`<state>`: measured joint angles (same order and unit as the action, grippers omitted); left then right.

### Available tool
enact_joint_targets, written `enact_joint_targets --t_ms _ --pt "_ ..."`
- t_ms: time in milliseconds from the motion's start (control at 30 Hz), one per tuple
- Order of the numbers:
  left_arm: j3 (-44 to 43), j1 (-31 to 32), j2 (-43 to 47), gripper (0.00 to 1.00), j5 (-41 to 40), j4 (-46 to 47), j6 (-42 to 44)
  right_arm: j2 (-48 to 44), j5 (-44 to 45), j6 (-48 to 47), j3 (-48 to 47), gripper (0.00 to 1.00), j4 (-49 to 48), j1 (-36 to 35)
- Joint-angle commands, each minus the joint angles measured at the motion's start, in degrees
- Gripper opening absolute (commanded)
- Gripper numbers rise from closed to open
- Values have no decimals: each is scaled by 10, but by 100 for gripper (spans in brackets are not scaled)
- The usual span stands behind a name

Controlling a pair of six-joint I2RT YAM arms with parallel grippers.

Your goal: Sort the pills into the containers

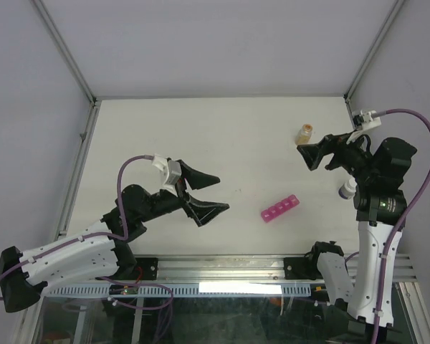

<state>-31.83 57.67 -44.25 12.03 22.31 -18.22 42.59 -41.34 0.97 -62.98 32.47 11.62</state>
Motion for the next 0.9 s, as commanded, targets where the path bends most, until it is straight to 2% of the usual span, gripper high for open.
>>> enact_joint_targets --t_ms 0,333,467,533,600,667,767,867 --pt "11 -1 -9 99 19 27 32 -14 -8 28 6 99 -46 2" --pt "32 -1 -71 99 58 134 47 -34 -64 -26 48 99 -50 2" --pt "34 3 -105 99 71 179 64 -11 -63 -158 48 99 10 2" --pt "30 14 -126 99 75 198 86 24 -82 -267 27 99 102 2" --pt "23 32 -157 99 73 213 119 64 -106 -368 6 99 195 2" --pt "10 50 -190 99 71 223 162 96 -115 -423 1 99 245 2" --pt "-3 83 -245 98 73 253 260 117 -124 -459 21 99 252 4" --pt "-21 108 -306 98 48 262 336 117 -135 -452 43 99 218 4"
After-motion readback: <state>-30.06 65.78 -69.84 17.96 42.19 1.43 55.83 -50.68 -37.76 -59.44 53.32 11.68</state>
